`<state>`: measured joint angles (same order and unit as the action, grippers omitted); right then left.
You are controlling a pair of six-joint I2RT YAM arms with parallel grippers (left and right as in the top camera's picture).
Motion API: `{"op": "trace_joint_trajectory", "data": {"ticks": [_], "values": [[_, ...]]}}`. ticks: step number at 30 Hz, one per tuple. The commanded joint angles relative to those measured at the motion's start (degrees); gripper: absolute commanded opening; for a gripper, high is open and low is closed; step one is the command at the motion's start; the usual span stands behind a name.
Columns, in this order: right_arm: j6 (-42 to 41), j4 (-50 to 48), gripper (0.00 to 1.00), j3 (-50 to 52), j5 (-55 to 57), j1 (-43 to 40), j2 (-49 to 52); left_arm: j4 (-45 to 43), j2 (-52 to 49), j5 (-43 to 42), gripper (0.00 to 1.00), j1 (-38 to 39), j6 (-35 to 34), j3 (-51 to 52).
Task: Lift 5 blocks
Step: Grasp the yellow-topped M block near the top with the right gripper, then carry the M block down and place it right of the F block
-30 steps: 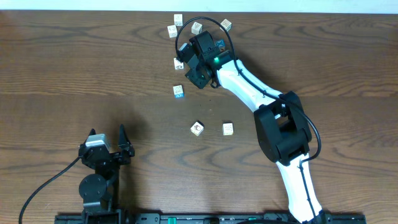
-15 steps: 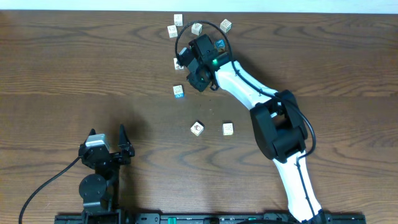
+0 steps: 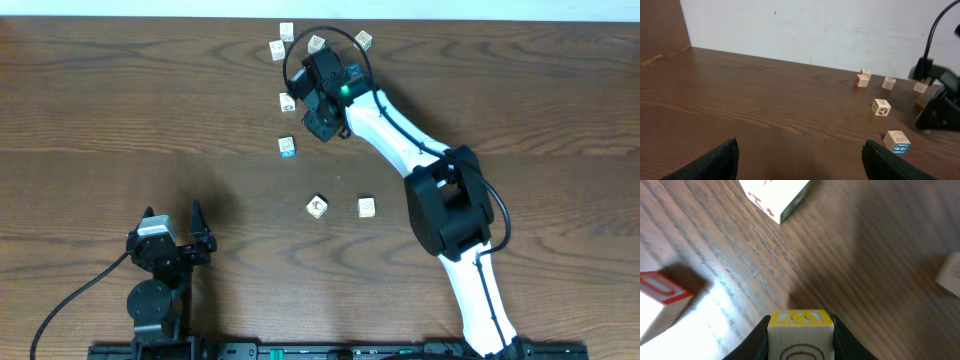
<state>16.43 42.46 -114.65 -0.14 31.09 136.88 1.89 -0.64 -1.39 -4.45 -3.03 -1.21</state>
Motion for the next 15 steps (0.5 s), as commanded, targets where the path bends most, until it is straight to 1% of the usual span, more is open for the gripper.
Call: {"op": "trace_joint_trajectory", "data": {"ticks": [1,5,11,13,15], "values": [[-6.7,2.9,0.01,-2.6,1.8,-0.7,-7.8,2.2,0.3,0.5,0.79,-0.2,-0.3,1.0],[-12.1,9.2,0.01,-2.6,1.9,-1.7,-12.8,2.2,0.3,0.5,0.79,-0.2,-0.3,1.0],[-20.8,23.9,0.02,-2.2,7.1,-5.6,-20.2,2.2,0.3,0.5,0.79,-0.2,-0.3,1.0],[-22.8,26.6,0.02,-0.2,9.3,-7.0,-23.8,2.2,0.3,0.5,0.79,-0.2,-0.3,1.0],[-24.5,27.7,0.02,4.6,11.1,-8.5,-30.7,2.2,0.3,0.5,0.79,-0.2,-0.3,1.0]]}}
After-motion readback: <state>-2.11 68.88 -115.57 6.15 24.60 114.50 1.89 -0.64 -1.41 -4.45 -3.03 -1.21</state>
